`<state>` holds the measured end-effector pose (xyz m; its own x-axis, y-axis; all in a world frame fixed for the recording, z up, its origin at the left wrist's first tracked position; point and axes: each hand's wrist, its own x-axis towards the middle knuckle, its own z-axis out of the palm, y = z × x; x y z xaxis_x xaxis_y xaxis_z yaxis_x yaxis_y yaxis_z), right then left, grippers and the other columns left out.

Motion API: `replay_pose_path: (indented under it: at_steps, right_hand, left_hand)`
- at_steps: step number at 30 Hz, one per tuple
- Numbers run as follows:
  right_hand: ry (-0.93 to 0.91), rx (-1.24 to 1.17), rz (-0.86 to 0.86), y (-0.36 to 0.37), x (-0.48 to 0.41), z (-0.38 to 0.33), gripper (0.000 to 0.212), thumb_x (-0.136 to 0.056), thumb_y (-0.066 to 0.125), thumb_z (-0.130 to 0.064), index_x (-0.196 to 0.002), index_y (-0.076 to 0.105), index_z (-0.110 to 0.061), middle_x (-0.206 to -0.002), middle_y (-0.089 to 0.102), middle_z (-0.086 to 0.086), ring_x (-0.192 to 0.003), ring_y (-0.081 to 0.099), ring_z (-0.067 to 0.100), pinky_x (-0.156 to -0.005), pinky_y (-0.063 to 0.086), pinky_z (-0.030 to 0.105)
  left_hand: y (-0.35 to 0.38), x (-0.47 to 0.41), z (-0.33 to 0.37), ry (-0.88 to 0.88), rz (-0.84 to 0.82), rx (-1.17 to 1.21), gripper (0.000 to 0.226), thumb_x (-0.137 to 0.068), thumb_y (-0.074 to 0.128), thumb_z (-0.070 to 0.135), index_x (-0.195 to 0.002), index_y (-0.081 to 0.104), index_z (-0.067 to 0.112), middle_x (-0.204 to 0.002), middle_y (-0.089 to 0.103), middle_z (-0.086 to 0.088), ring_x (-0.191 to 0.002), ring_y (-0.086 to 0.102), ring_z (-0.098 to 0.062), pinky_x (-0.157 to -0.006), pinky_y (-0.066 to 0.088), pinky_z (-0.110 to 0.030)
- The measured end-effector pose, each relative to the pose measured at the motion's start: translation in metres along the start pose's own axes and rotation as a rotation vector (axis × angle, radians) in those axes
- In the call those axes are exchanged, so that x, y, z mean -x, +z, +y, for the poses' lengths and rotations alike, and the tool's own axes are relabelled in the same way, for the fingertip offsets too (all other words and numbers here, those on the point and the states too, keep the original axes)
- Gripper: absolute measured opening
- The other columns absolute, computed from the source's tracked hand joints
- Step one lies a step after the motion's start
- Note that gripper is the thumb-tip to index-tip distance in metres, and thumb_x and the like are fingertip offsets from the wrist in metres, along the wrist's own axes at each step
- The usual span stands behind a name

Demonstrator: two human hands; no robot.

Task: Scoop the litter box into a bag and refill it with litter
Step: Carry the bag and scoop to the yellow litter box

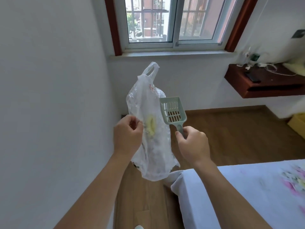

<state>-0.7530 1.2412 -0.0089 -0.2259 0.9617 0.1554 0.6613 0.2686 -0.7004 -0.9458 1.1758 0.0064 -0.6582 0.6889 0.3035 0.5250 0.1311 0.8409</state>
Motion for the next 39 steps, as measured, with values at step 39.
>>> replay_pose_path:
  at_steps: [39]
  right_hand:
    - [0.836,0.236,0.714,-0.118,-0.407,0.224,0.024,-0.092,0.062,-0.035,-0.075,0.06,-0.019,-0.061,0.061,-0.008,-0.055,0.056,0.01,-0.046,0.039,0.027]
  left_hand:
    - [0.565,-0.336,0.18,0.433,-0.977,0.337,0.022,-0.085,0.064,0.013,-0.067,0.057,0.022,-0.063,0.058,0.007,-0.059,0.053,-0.003,-0.057,0.041,-0.013]
